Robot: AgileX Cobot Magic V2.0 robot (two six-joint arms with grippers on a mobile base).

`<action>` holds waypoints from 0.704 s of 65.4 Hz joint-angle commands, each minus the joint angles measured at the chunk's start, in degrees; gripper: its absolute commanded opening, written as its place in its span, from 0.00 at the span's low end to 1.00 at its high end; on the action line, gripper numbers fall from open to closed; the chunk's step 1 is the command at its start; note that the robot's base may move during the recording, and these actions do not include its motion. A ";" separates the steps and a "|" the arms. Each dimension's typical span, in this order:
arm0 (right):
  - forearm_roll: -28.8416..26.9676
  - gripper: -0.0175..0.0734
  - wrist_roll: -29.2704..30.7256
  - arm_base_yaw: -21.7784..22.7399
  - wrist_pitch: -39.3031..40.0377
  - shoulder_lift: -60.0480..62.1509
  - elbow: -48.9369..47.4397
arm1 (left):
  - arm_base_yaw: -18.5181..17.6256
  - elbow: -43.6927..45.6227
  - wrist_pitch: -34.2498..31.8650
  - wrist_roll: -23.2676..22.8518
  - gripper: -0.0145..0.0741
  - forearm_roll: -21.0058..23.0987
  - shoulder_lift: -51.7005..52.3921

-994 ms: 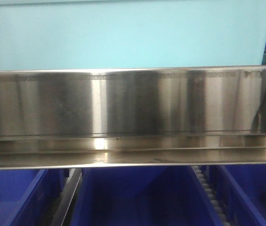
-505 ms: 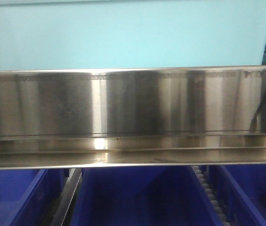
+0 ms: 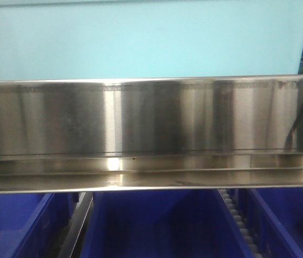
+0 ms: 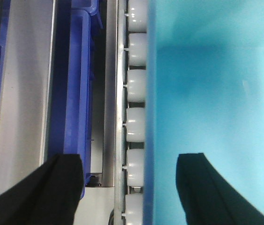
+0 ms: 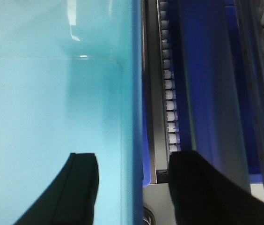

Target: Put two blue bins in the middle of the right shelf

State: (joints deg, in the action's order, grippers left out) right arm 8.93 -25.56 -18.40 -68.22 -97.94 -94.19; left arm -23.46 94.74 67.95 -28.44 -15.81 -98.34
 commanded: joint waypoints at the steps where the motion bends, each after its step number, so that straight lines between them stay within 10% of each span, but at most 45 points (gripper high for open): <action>1: 0.33 0.46 0.02 -0.09 0.57 0.29 -0.45 | -0.23 0.18 -0.43 -0.24 0.56 0.84 0.24; 17: 0.39 0.43 0.02 -0.09 0.33 0.29 -0.45 | -0.23 0.18 -0.43 -0.24 0.54 1.65 0.24; 33: 0.39 0.01 0.02 -0.09 -0.01 0.29 -0.45 | -0.23 0.18 -0.68 -0.24 0.18 1.55 0.24; 46: 0.39 0.02 -0.01 -0.09 -0.01 0.29 -0.45 | -0.23 0.18 -0.68 -0.24 0.04 1.44 0.24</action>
State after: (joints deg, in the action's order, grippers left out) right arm 8.05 -25.56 -18.49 -67.85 -97.94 -94.29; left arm -23.46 94.74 67.58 -28.44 -13.18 -98.34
